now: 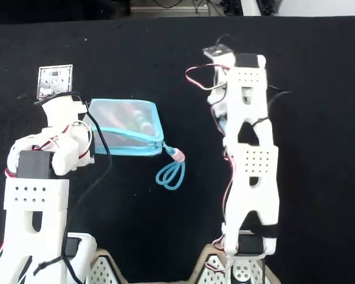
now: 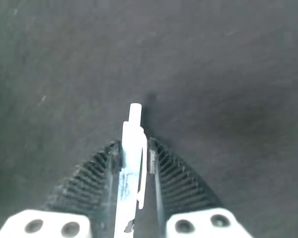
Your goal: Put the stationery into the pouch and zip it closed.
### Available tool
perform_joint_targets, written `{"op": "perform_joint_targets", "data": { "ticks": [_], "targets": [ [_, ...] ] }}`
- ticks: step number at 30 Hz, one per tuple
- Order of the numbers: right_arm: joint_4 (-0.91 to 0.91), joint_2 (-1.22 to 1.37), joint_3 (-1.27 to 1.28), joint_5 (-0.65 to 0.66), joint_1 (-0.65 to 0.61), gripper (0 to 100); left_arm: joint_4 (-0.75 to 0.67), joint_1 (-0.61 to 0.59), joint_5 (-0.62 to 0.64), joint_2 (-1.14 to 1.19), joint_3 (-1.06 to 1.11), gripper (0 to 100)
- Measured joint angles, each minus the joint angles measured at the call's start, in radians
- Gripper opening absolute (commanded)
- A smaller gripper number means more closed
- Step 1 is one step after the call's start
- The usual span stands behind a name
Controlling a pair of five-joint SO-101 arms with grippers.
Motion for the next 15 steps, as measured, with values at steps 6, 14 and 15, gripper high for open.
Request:
{"op": "perform_joint_targets", "data": {
  "ticks": [6,14,15],
  "targets": [
    [-0.017,-0.107,0.210,0.002,-0.061,1.1,0.000,0.000,0.000,0.000,0.000,3],
    [-0.262,-0.397,0.669,0.031,-0.104,1.1,0.000,0.000,0.000,0.000,0.000,3],
    [-0.313,-0.450,0.752,0.035,-0.106,1.1,0.000,0.000,0.000,0.000,0.000,3]
  ]
}}
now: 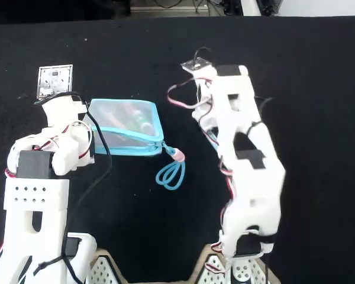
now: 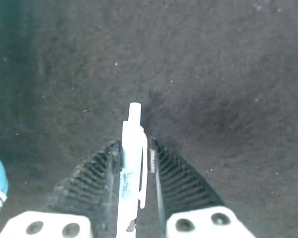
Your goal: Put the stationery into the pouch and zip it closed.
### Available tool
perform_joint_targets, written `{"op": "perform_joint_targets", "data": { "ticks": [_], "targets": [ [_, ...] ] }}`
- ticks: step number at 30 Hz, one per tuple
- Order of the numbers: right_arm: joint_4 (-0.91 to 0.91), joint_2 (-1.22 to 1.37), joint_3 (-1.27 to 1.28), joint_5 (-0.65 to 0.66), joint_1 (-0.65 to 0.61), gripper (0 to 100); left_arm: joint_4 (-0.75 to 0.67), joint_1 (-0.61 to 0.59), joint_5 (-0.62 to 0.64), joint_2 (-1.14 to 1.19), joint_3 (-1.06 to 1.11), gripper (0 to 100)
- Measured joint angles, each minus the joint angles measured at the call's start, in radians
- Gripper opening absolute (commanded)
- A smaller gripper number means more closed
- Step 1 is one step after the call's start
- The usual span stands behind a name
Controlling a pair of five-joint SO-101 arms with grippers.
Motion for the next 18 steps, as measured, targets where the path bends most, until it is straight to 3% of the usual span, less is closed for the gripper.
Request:
{"op": "perform_joint_targets", "data": {
  "ticks": [4,8,18],
  "targets": [
    [-0.184,-0.204,0.310,0.006,0.003,3.5,0.000,0.000,0.000,0.000,0.000,3],
    [-0.252,-0.327,0.496,0.006,-0.003,18.3,0.000,0.000,0.000,0.000,0.000,3],
    [-0.256,-0.319,0.523,0.006,0.000,21.1,0.000,0.000,0.000,0.000,0.000,3]
  ]
}}
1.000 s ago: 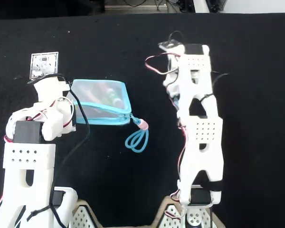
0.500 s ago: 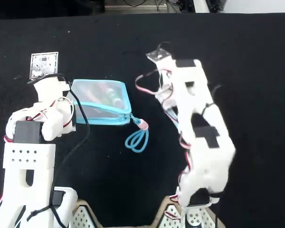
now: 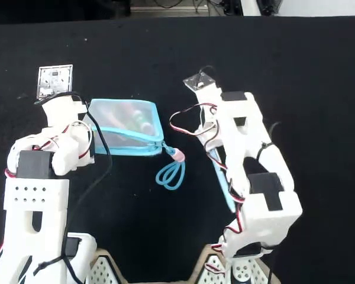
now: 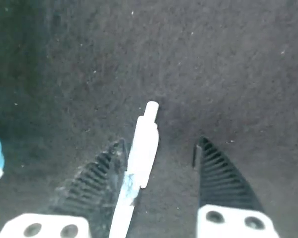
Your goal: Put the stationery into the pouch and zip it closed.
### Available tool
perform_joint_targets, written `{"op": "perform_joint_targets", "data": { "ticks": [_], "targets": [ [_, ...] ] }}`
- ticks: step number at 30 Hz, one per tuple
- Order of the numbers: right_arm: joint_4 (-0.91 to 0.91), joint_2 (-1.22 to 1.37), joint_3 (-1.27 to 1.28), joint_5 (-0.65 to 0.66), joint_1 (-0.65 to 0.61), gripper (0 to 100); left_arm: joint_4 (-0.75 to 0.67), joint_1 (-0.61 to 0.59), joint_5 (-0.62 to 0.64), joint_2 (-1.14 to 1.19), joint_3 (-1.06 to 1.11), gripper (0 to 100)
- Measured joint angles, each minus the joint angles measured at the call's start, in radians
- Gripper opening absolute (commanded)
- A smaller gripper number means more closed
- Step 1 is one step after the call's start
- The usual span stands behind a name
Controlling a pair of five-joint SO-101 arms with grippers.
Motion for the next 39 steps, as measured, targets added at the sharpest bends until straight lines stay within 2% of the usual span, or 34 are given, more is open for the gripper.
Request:
{"op": "perform_joint_targets", "data": {
  "ticks": [5,7,9,17,28,33,39],
  "targets": [
    [-0.002,0.092,-0.029,0.002,0.000,19.7,0.000,0.000,0.000,0.000,0.000,3],
    [0.000,0.115,-0.048,0.002,-0.008,12.6,0.000,0.000,0.000,0.000,0.000,3],
    [0.000,0.123,-0.052,0.002,-0.009,1.1,0.000,0.000,0.000,0.000,0.000,3],
    [0.011,0.069,-0.040,0.003,-0.017,1.0,0.000,0.000,0.000,0.000,0.000,3],
    [0.149,-0.526,0.124,0.000,-0.109,1.1,0.000,0.000,0.000,0.000,0.000,3],
    [0.149,-0.813,0.129,-0.107,-0.189,1.1,0.000,0.000,0.000,0.000,0.000,3],
    [0.149,-1.103,0.149,-0.203,-0.354,1.1,0.000,0.000,0.000,0.000,0.000,3]
  ]
}}
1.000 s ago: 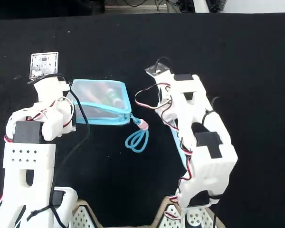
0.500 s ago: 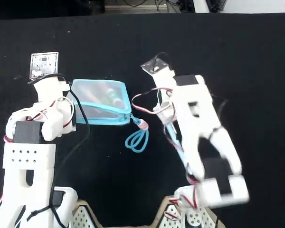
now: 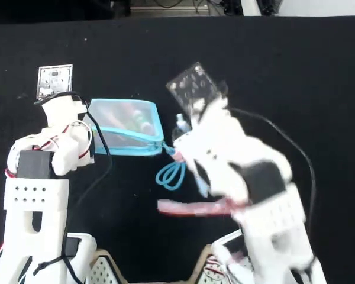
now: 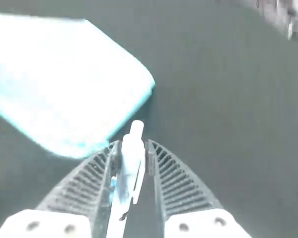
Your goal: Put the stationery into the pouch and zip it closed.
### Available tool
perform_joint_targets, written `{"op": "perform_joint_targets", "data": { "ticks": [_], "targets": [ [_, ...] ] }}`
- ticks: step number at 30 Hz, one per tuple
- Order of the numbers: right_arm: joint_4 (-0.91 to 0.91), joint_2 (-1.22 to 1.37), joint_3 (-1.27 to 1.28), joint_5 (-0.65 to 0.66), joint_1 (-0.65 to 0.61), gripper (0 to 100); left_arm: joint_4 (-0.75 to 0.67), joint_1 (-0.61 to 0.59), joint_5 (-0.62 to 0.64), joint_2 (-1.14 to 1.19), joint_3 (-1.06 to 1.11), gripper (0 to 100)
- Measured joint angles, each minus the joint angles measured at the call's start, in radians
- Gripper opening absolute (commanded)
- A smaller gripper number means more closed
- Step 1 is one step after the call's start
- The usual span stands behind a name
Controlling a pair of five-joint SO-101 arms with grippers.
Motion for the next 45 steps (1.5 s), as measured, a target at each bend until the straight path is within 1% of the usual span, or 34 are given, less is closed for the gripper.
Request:
{"op": "perform_joint_targets", "data": {
  "ticks": [5,8,13,22,25,29,37,42,45],
  "targets": [
    [-0.060,-0.192,0.002,-0.075,-0.167,1.1,0.000,0.000,0.000,0.000,0.000,3],
    [-0.126,-0.290,0.005,-0.091,-0.253,1.1,0.000,0.000,0.000,0.000,0.000,3],
    [-0.333,-0.405,0.137,-0.092,-0.334,1.1,0.000,0.000,0.000,0.000,0.000,3],
    [-0.882,-0.548,0.603,-0.094,-0.347,1.1,0.000,0.000,0.000,0.000,0.000,3],
    [-1.011,-0.608,0.689,-0.094,-0.348,1.1,0.000,0.000,0.000,0.000,0.000,3],
    [-1.099,-0.667,0.741,-0.095,-0.348,1.1,0.000,0.000,0.000,0.000,0.000,3],
    [-1.191,-0.690,0.769,-0.095,-0.348,1.1,0.000,0.000,0.000,0.000,0.000,3],
    [-1.211,-0.692,0.885,-0.095,-0.347,1.1,0.000,0.000,0.000,0.000,0.000,3],
    [-1.286,-0.707,0.973,-0.097,-0.348,1.1,0.000,0.002,-0.002,0.006,0.002,3]
  ]
}}
